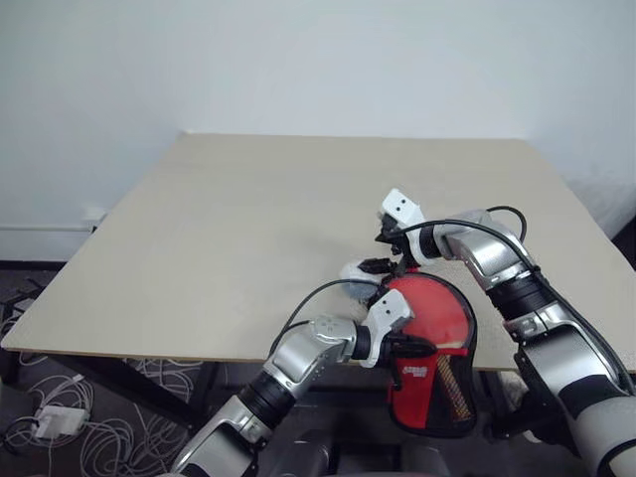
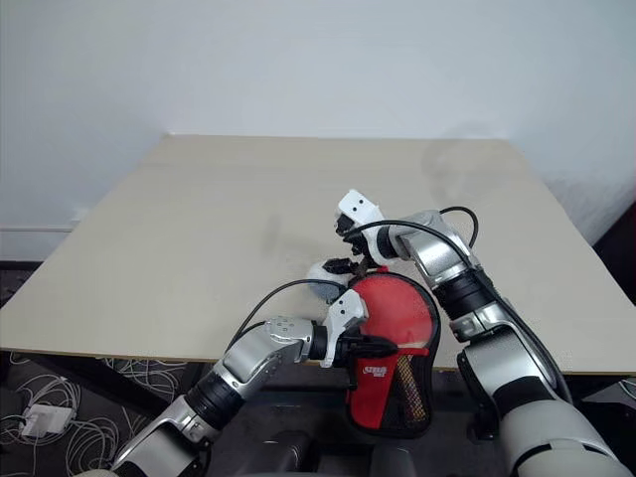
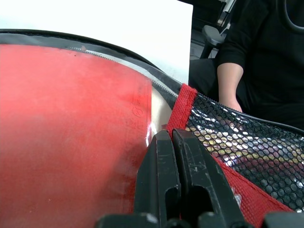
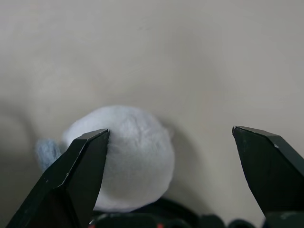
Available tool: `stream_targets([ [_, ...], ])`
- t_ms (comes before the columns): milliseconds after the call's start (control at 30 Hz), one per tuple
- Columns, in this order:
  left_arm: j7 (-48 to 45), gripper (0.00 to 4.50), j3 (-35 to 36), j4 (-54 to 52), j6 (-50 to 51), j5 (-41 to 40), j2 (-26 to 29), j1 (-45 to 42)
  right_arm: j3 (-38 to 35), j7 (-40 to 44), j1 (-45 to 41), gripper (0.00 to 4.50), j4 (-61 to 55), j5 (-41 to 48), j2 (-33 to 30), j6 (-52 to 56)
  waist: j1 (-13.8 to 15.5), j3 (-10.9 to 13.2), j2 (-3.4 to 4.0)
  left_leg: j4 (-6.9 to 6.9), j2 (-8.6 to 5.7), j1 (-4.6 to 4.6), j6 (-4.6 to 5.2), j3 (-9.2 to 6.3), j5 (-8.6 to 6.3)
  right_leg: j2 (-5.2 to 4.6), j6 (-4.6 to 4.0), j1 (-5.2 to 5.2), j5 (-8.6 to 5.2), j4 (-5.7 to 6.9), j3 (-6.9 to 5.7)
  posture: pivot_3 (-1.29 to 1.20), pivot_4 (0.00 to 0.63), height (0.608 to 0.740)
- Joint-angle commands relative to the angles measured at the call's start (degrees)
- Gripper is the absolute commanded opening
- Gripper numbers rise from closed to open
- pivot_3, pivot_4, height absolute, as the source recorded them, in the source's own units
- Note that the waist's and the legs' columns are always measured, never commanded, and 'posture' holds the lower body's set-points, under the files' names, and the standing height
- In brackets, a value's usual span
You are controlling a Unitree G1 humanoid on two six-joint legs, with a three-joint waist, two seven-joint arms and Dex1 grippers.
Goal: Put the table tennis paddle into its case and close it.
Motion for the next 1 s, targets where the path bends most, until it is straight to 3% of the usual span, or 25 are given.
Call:
stream_targets([
  [33,0.6,0.02,0.9,2.9,-0.2,3.0,-0.1,-0.3,1.9,3.8,0.4,4.50,-4.0,-1.2,-2.2,-0.2,0.0,0.0,0.01,0.00,0.00,0.01,0.00,0.00,0.00,-0.01,0.08,0.01,-0.05,0.00,0.00,0.00,0.000,0.698],
  [567,0.4,0.02,2.6,4.6,-0.3,4.6,-1.0,0.5,5.6,10.4,1.1,4.50,-3.1,-5.5,-3.5,-4.2,0.0,-0.1,0.07,0.07,-0.01,0.13,-0.03,-0.16,-0.02,-0.03,0.17,0.26,-0.11,-0.05,-0.19,0.00,0.000,0.698],
  [1000,0.4,0.02,2.4,4.9,-1.5,5.3,-1.0,1.6,6.7,10.3,2.2,4.50,-2.4,-7.7,-1.2,-4.4,0.0,-0.2,0.15,0.05,0.01,0.30,-0.06,-0.17,-0.05,-0.02,0.19,0.37,-0.12,-0.04,-0.19,0.00,0.000,0.698],
])
